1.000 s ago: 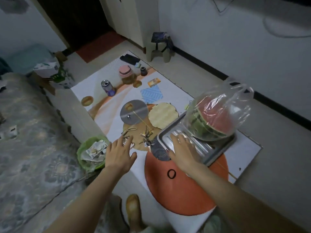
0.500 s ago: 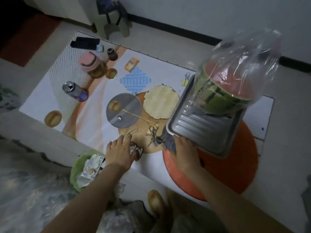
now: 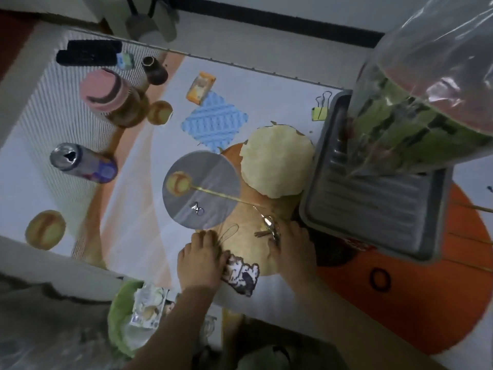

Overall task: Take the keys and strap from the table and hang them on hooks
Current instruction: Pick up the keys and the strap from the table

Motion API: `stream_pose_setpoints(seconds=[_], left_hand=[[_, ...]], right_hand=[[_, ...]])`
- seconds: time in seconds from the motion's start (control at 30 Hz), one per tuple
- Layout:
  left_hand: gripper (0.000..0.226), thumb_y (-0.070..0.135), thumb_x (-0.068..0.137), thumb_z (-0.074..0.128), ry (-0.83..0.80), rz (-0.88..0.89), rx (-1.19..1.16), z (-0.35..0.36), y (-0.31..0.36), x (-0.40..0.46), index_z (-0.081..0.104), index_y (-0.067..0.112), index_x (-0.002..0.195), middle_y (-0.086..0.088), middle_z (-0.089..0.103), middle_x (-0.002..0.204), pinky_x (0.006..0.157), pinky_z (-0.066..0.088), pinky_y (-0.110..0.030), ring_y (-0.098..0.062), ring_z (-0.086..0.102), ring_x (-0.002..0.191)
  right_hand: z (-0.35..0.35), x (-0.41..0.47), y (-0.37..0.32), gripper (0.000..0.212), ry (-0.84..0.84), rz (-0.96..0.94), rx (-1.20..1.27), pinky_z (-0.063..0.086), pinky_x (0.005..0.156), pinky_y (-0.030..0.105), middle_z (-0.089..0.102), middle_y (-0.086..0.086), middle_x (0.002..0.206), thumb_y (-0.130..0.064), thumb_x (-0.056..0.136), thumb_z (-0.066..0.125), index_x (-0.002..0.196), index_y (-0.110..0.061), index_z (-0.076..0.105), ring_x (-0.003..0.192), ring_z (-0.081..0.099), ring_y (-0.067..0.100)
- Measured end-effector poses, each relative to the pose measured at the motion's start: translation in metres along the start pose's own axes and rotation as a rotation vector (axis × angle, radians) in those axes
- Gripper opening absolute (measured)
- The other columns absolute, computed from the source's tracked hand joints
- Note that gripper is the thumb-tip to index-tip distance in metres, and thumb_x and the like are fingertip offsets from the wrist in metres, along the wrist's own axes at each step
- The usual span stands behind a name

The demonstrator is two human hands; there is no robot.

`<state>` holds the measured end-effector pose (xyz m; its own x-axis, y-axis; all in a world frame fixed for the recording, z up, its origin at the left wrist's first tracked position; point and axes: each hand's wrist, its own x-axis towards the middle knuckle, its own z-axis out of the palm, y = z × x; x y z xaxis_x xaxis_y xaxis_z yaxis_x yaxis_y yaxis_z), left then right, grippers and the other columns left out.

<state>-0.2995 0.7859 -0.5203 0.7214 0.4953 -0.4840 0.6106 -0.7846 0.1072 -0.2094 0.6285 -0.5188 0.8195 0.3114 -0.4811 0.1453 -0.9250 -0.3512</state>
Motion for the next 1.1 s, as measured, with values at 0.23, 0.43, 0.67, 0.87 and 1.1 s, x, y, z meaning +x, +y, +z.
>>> stream_pose_setpoints(seconds=[0.23,0.43,0.67,0.87,1.1], left_hand=[[0.029,0.035,0.087,0.053,0.026,0.085,-0.017,0.013,-0.021,0.023,0.053,0.016,0.108,-0.008,0.061,0.113,0.082,0.037,-0.038,-0.03,0.052,0.105],[0.02,0.034,0.091,0.05,0.036,0.107,-0.385,0.004,-0.03,0.025,0.056,0.016,0.094,-0.015,0.069,0.087,0.065,0.043,-0.036,-0.037,0.062,0.084],[0.015,0.024,0.096,0.046,0.03,0.263,-0.706,-0.035,-0.015,-0.003,0.043,0.027,0.082,0.003,0.055,0.062,0.055,0.036,-0.028,-0.017,0.057,0.057],[0.018,0.039,0.094,0.038,0.127,0.369,-0.734,-0.083,0.033,-0.041,0.043,0.026,0.084,0.003,0.053,0.063,0.049,0.038,-0.032,-0.016,0.053,0.057],[0.025,0.043,0.092,0.039,0.199,0.556,-0.79,-0.144,0.135,-0.11,0.035,0.028,0.073,0.006,0.043,0.052,0.048,0.036,-0.038,-0.017,0.048,0.048]], right_hand=[[0.026,0.009,-0.025,0.039,0.132,0.192,0.008,0.044,0.089,0.046,0.054,0.012,0.126,-0.03,0.092,0.048,0.129,-0.016,0.048,0.114,0.046,0.032],[0.034,0.004,-0.039,0.031,0.229,0.227,0.289,0.048,0.091,0.046,0.064,0.018,0.117,-0.013,0.093,0.048,0.123,-0.007,0.055,0.106,0.058,0.032],[0.005,-0.034,-0.046,0.026,0.367,0.275,0.632,0.043,0.082,0.027,0.066,0.014,0.109,-0.011,0.095,0.045,0.117,-0.004,0.057,0.097,0.059,0.021],[-0.071,-0.088,-0.039,0.019,0.535,0.258,0.738,0.038,0.063,0.02,0.066,0.003,0.083,-0.01,0.096,0.043,0.102,-0.006,0.061,0.072,0.06,0.016],[-0.175,-0.15,0.007,0.026,0.646,0.203,0.842,0.045,0.055,0.01,0.049,-0.015,0.061,-0.015,0.097,0.043,0.076,-0.028,0.052,0.057,0.058,-0.007]])
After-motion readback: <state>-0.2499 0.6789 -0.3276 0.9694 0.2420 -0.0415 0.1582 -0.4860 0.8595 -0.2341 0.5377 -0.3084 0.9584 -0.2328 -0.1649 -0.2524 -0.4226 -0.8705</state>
